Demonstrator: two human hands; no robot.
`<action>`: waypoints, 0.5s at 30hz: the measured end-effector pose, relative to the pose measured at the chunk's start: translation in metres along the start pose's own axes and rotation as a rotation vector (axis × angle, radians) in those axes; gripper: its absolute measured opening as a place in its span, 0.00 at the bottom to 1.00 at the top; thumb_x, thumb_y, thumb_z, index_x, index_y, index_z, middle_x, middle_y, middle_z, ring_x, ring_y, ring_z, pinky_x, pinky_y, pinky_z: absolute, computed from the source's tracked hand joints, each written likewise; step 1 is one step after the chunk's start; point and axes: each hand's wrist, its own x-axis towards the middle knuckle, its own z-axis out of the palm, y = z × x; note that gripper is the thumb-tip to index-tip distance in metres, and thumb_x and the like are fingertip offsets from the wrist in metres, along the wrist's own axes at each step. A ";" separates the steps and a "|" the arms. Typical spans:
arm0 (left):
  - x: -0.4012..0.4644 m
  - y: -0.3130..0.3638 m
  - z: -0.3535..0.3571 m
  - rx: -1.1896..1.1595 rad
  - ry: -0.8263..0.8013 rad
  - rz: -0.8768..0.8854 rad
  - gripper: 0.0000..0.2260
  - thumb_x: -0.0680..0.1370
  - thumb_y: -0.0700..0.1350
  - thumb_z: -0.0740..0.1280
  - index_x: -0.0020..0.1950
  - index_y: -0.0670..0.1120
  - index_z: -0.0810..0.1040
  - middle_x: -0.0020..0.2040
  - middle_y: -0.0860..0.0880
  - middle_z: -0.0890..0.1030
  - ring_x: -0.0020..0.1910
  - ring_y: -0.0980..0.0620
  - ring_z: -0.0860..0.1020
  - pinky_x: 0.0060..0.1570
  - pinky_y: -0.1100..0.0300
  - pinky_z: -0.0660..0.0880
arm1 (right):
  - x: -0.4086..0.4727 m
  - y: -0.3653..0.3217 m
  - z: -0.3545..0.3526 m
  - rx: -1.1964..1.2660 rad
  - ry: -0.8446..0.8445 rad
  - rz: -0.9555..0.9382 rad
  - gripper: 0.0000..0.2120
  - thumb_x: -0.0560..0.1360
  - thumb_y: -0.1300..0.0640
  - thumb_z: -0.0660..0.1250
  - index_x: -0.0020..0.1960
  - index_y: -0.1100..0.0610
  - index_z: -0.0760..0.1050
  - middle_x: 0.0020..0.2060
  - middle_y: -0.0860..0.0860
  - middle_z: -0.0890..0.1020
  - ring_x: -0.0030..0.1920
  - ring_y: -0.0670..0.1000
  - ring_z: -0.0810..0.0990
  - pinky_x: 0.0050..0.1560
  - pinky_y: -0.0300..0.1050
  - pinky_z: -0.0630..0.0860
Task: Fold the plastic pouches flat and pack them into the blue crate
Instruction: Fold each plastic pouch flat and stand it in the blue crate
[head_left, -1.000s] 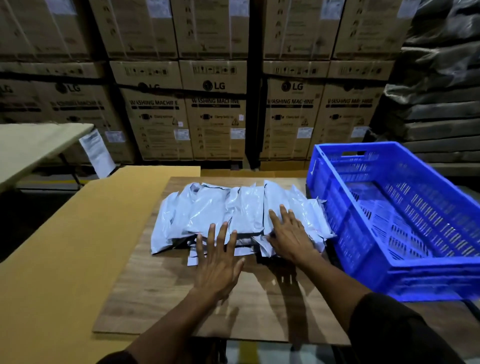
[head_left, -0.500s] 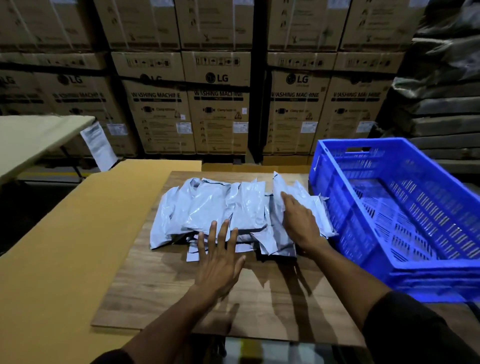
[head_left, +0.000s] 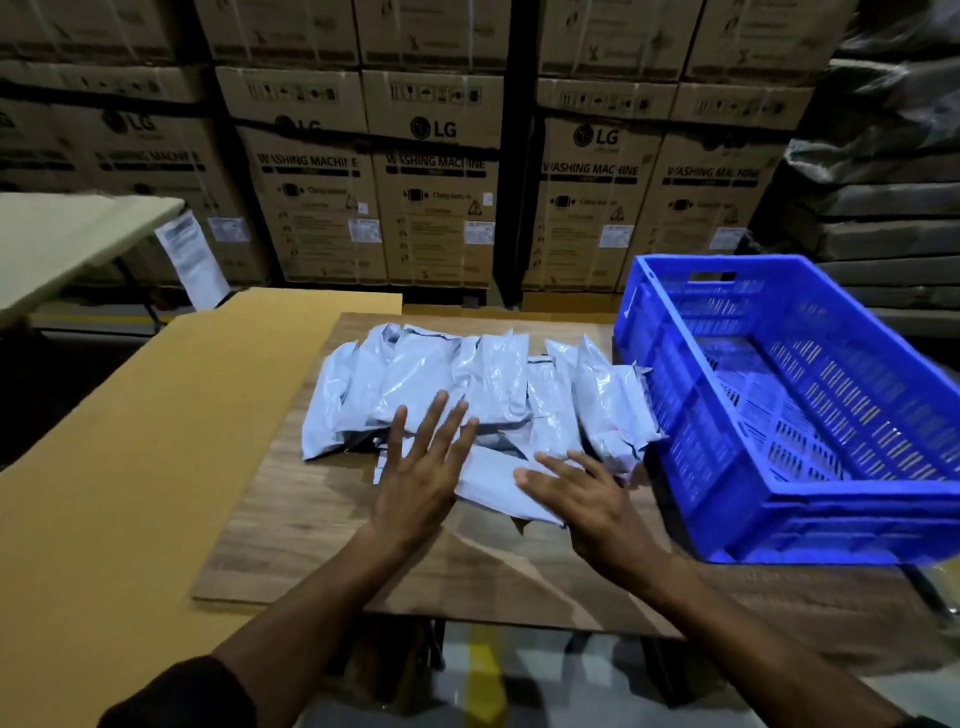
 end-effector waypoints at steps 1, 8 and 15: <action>-0.010 -0.001 0.004 0.012 -0.053 0.063 0.35 0.69 0.33 0.62 0.78 0.39 0.67 0.79 0.40 0.65 0.81 0.39 0.57 0.75 0.32 0.56 | -0.007 -0.002 0.003 -0.005 -0.017 -0.025 0.28 0.77 0.75 0.52 0.71 0.56 0.74 0.71 0.47 0.74 0.74 0.53 0.69 0.67 0.62 0.69; -0.072 0.039 0.028 -0.018 -0.393 0.098 0.30 0.74 0.38 0.52 0.77 0.37 0.68 0.79 0.38 0.65 0.79 0.39 0.61 0.75 0.42 0.57 | -0.045 0.001 0.013 -0.140 -0.362 -0.077 0.25 0.79 0.62 0.52 0.74 0.49 0.70 0.75 0.47 0.69 0.75 0.56 0.68 0.66 0.61 0.66; -0.092 0.060 0.022 -0.186 -0.570 -0.041 0.33 0.72 0.47 0.57 0.77 0.39 0.67 0.78 0.39 0.67 0.76 0.40 0.68 0.72 0.43 0.56 | -0.070 -0.008 0.017 -0.093 -0.651 0.119 0.27 0.74 0.50 0.57 0.72 0.46 0.68 0.72 0.48 0.74 0.71 0.56 0.73 0.67 0.56 0.67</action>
